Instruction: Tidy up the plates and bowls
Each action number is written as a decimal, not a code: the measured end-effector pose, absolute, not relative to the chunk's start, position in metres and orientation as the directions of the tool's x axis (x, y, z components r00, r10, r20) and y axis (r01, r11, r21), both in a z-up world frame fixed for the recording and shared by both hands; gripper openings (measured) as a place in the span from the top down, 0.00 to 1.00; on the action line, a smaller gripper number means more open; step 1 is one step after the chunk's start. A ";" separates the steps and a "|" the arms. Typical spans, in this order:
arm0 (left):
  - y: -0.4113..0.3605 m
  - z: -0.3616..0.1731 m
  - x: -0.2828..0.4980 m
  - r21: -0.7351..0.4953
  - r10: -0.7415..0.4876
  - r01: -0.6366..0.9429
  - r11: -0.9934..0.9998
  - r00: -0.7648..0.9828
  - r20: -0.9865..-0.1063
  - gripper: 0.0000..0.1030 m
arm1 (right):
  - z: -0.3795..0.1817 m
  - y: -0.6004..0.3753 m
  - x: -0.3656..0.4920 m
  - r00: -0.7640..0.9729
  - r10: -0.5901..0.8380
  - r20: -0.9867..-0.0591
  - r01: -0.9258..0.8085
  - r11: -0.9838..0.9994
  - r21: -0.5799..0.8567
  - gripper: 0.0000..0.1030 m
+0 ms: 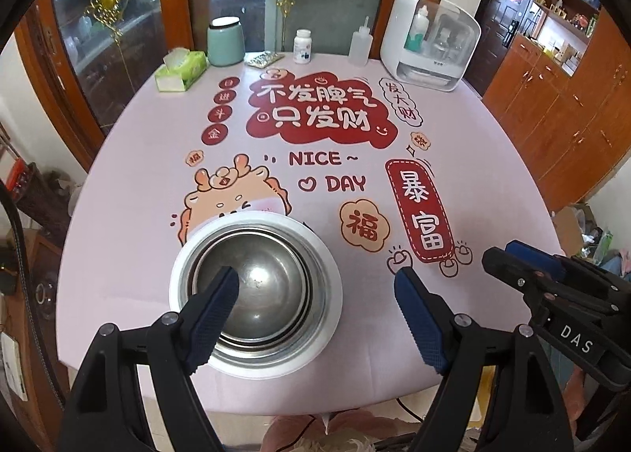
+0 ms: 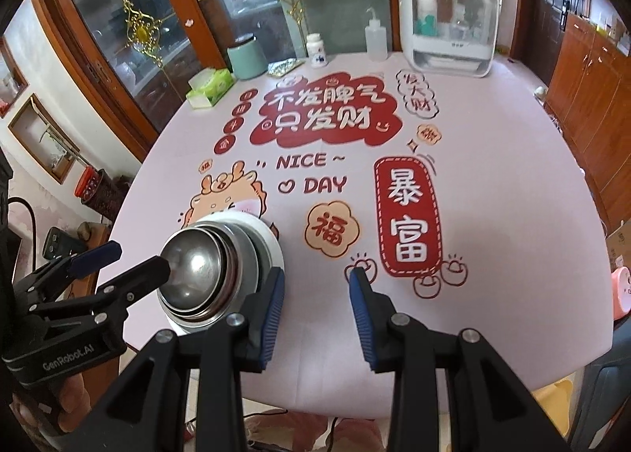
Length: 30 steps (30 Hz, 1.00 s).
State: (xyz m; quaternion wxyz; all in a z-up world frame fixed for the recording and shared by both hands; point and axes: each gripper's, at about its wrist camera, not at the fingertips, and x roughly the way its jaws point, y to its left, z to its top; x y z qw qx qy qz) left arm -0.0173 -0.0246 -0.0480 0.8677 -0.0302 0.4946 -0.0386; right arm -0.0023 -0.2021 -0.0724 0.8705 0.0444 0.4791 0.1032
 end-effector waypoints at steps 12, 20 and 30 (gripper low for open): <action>-0.058 -0.022 -0.046 -0.029 -0.020 -0.007 1.000 0.567 -0.824 0.06 | -0.041 -0.222 -0.027 0.612 0.194 -0.767 -0.133 0.981 0.142 0.53; -0.068 -0.014 -0.054 -0.010 0.001 -0.015 1.000 0.590 -0.807 0.06 | -0.036 -0.225 -0.036 0.627 0.181 -0.758 -0.138 0.983 0.120 0.52; -0.071 -0.008 -0.058 0.000 0.024 -0.040 0.999 0.612 -0.791 0.06 | -0.033 -0.228 -0.040 0.636 0.165 -0.754 -0.131 0.986 0.106 0.52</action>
